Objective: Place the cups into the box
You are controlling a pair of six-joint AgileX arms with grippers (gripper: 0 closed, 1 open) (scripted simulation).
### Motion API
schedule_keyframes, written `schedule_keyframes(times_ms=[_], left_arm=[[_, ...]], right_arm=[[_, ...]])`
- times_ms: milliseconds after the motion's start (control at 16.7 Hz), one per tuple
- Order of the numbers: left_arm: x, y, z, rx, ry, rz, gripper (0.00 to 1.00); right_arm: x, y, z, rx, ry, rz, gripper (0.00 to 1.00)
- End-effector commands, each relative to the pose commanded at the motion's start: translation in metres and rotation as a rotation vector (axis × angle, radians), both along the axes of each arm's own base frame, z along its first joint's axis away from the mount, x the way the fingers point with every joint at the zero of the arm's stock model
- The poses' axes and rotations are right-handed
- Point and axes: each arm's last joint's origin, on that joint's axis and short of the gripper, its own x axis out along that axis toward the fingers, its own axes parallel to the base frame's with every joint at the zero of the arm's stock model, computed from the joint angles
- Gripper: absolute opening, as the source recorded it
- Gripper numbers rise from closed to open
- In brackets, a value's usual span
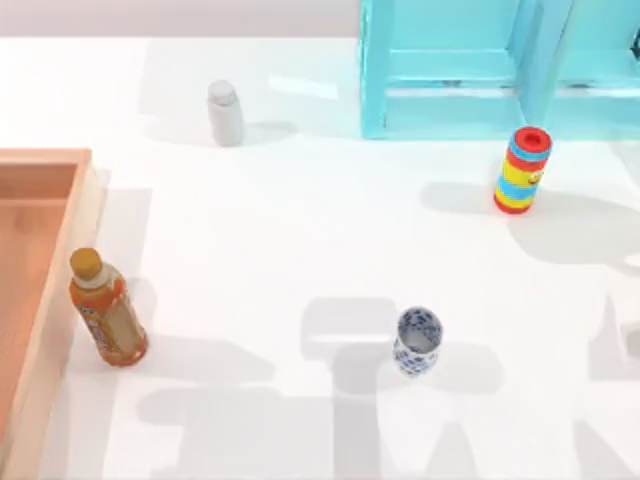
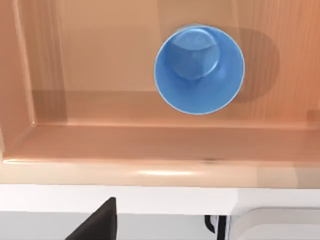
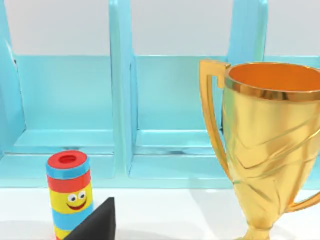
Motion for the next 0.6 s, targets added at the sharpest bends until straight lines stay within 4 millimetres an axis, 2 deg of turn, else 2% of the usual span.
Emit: schedule_keyframes(times_ms=[180,360,480,600], left_arm=[[0.004,-0.001,0.0,-0.001,0.004,0.003,1.0],[0.032,-0.019,0.003,-0.007,0.017,0.004,1.0],[0.063,-0.046,0.004,-0.01,0.025,0.005,1.0],[0.096,-0.089,0.002,-0.01,0.032,0.005,1.0]], right_arm=[[0.0,0.0,0.0,0.0,0.0,0.0,1.0],[0.0,0.0,0.0,0.0,0.0,0.0,1.0],[0.0,0.0,0.0,0.0,0.0,0.0,1.0],[0.0,0.0,0.0,0.0,0.0,0.0,1.0]])
